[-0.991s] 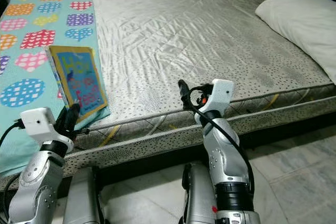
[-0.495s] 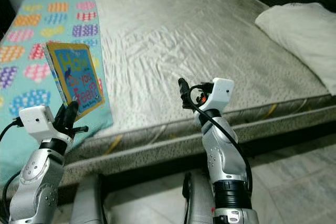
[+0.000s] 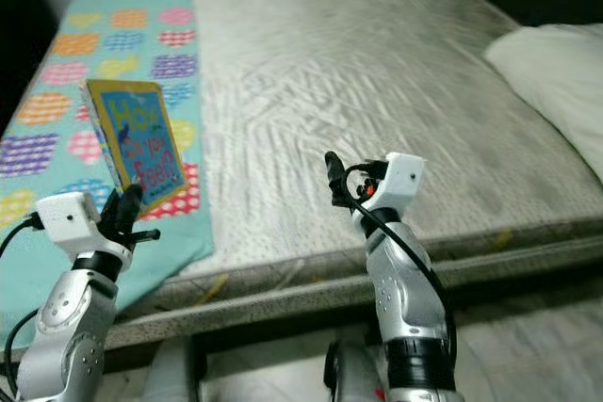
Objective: Clean up the room
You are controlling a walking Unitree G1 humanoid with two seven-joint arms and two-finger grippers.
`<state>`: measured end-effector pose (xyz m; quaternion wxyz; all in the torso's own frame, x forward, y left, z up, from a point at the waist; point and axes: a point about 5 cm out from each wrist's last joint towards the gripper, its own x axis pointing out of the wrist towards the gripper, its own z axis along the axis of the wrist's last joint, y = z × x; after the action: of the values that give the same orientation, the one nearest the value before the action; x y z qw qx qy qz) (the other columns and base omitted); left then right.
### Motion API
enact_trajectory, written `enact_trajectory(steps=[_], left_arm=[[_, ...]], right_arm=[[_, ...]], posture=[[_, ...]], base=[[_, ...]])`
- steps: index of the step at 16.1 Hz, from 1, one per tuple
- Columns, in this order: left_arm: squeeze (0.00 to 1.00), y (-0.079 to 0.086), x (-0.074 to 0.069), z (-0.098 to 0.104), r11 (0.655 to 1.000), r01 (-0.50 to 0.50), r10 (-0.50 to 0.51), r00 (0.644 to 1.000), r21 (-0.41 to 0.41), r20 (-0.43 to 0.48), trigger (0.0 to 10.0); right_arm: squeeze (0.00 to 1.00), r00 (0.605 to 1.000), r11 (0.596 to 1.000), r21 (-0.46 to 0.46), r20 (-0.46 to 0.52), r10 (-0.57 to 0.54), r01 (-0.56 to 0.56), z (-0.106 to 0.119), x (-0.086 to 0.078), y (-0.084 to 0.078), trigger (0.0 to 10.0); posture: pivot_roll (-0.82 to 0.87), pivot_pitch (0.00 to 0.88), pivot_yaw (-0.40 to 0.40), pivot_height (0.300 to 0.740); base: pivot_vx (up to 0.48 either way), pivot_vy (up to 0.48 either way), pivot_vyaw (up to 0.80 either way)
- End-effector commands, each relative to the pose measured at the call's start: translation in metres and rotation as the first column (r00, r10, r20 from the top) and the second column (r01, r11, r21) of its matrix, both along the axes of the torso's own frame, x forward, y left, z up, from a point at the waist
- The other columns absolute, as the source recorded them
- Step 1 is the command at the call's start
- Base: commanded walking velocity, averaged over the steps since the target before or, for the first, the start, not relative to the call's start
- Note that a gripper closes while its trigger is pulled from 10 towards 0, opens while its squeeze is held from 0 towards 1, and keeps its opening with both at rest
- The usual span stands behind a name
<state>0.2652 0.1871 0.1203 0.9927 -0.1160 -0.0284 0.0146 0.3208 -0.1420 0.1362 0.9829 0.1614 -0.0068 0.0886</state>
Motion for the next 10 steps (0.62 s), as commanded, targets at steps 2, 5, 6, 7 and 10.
enact_trajectory(steps=[2,5,6,7,10], left_arm=[[0.0,0.001,-0.001,0.01,1.0,-0.013,0.012,0.999,0.015,0.044,0.0],[0.0,-0.001,0.002,0.009,1.0,-0.009,0.008,0.999,0.017,0.037,0.0],[0.0,-0.002,0.005,0.012,1.0,-0.004,0.004,0.999,0.019,0.042,0.0],[0.0,-0.002,0.007,0.013,1.0,-0.003,0.002,0.999,0.021,0.044,0.0],[0.0,-0.002,0.011,0.015,1.0,-0.002,0.001,0.999,0.023,0.048,0.0]], right_arm=[[0.0,1.0,1.0,-0.002,0.01,-0.006,0.006,0.003,-0.002,-0.001,10.0],[0.0,1.0,1.0,-0.004,0.009,-0.014,0.014,0.004,-0.002,-0.003,10.0],[0.0,1.0,1.0,-0.005,0.012,-0.022,0.022,0.005,-0.002,-0.004,10.0],[0.0,1.0,1.0,-0.005,0.013,-0.026,0.026,0.006,-0.002,-0.005,10.0],[0.0,0.999,0.999,-0.01,0.014,-0.037,0.037,0.006,-0.001,-0.008,10.0]], posture=[[-0.03,0.0,-0.001,0.704],[-0.03,0.0,0.004,0.732],[-0.03,0.0,0.007,0.74],[-0.03,0.0,0.009,0.74],[-0.03,0.0,0.009,0.74]], base=[[0.0,0.0,0.0],[0.0,0.0,0.0],[0.0,0.0,0.0],[0.0,0.0,0.0],[0.0,0.0,0.0]])
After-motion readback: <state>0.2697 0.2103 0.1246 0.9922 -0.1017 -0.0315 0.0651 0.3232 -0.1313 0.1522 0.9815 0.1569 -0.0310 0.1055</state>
